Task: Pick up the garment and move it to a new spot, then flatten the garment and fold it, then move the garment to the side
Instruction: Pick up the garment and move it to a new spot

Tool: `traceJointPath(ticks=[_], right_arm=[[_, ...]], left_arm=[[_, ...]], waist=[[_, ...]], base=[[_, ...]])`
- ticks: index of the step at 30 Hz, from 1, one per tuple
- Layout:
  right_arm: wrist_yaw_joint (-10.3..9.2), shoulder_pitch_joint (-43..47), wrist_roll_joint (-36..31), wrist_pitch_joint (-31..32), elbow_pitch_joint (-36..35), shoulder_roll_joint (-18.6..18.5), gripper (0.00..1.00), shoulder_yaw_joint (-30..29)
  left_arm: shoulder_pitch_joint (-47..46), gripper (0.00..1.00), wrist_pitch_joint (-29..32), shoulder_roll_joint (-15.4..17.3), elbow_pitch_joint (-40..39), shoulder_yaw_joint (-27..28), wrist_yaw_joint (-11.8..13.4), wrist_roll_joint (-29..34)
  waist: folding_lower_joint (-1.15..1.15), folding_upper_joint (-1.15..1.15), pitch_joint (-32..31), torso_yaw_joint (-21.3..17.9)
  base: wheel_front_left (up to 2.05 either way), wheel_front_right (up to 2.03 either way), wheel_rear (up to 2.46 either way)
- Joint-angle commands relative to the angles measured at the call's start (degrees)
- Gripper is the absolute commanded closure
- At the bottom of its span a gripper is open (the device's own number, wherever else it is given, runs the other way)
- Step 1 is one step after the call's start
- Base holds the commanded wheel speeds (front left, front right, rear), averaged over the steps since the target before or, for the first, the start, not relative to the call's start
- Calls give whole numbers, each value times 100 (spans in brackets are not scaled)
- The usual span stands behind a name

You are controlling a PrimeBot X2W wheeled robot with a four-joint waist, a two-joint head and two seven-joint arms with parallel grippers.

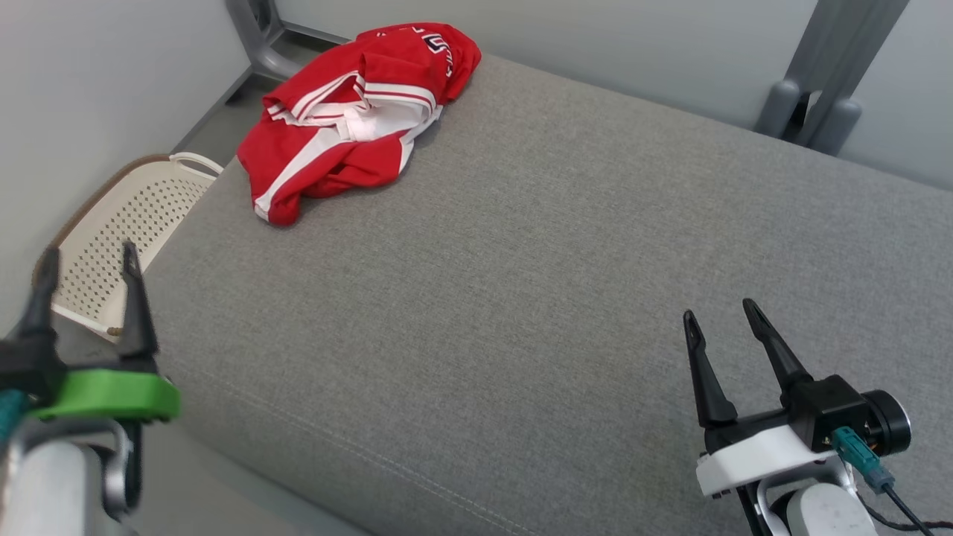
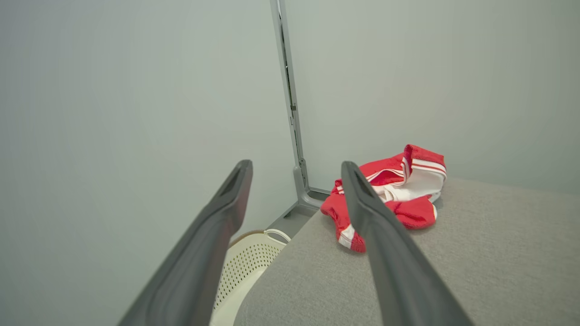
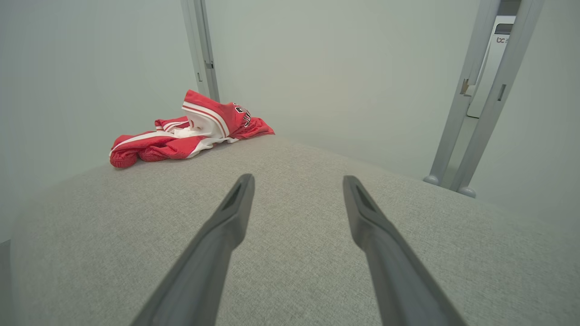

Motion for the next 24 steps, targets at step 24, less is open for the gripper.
traceJointPath(ticks=[24], right_arm=[[-1, -753, -862, 366, -1050, -25, 0, 73]], left_arm=[[-3799, 0, 1984, 1436, 2712, -802, -639, -940]], waist=[[0, 0, 2539, -1288]], base=[[0, 0, 0]])
